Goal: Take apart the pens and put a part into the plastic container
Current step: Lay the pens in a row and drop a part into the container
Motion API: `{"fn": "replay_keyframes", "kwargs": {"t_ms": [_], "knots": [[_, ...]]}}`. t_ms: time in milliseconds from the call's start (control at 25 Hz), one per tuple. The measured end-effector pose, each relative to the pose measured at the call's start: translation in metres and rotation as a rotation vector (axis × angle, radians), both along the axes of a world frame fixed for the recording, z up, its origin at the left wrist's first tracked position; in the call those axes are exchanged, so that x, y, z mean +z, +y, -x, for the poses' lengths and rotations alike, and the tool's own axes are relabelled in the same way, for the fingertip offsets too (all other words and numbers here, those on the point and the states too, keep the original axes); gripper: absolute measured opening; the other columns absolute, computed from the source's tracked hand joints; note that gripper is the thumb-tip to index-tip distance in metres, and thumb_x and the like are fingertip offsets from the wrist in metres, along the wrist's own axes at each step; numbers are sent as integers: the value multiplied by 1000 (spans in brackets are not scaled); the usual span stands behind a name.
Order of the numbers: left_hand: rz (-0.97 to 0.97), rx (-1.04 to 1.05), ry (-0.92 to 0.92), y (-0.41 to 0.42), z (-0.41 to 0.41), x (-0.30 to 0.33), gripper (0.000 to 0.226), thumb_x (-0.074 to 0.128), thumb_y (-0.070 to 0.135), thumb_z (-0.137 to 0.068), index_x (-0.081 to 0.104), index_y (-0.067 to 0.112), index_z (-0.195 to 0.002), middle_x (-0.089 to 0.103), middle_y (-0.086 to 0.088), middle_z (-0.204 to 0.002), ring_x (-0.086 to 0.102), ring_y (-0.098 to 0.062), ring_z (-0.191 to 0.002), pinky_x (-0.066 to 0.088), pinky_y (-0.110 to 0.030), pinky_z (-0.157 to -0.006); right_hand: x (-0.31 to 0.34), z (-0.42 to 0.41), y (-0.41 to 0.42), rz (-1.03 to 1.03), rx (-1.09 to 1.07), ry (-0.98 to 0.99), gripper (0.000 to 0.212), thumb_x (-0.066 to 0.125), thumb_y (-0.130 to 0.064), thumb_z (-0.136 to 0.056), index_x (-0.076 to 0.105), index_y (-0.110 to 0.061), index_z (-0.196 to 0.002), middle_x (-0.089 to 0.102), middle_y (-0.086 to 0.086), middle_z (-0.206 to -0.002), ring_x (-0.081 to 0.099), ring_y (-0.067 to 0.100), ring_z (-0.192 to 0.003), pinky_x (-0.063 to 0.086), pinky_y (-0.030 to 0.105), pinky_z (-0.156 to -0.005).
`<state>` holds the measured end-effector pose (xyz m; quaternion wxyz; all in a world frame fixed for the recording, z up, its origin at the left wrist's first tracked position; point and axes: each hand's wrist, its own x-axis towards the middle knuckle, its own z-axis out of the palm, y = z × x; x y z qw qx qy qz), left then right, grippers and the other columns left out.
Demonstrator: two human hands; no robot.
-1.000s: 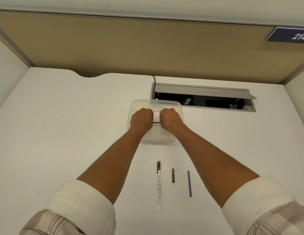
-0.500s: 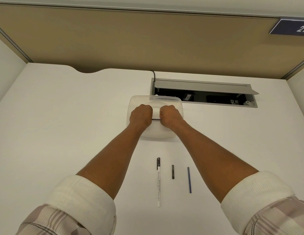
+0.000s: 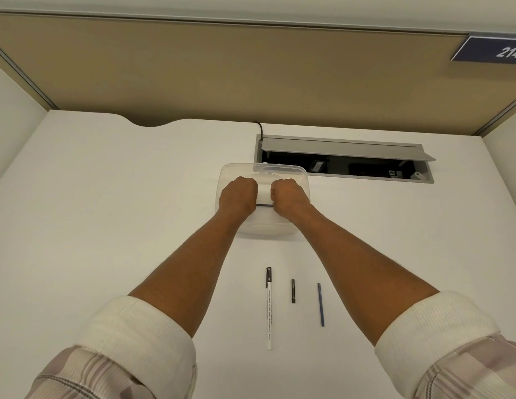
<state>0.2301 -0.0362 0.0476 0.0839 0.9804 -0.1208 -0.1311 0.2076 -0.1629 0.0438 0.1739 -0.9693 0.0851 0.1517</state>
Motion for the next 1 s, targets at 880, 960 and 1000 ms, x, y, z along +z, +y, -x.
{"fn": "replay_keyframes", "kwargs": {"t_ms": [880,960,1000], "knots": [[149,-6,-277,26,70,81,13,56,15,-88,67,9,-92,64,-8,-95,62,-31,-87,55,-40,-73,99,75,-2,-7,54,-398,11,49,-9,-90,58,-15,-89,61,2,-87,56,23,-79,46,35,-62],[183,-4,-250,32,81,79,14,57,18,-88,67,12,-96,63,-6,-100,61,-29,-91,53,-38,-75,100,88,-1,-13,53,-407,12,49,-9,-89,59,-15,-88,62,2,-87,57,24,-80,50,38,-65],[205,-8,-233,35,87,77,14,58,19,-88,67,14,-98,63,-5,-103,61,-29,-93,53,-38,-76,99,95,-1,-16,50,-406,12,49,-9,-89,59,-15,-86,62,2,-86,59,24,-79,51,38,-66]]}}
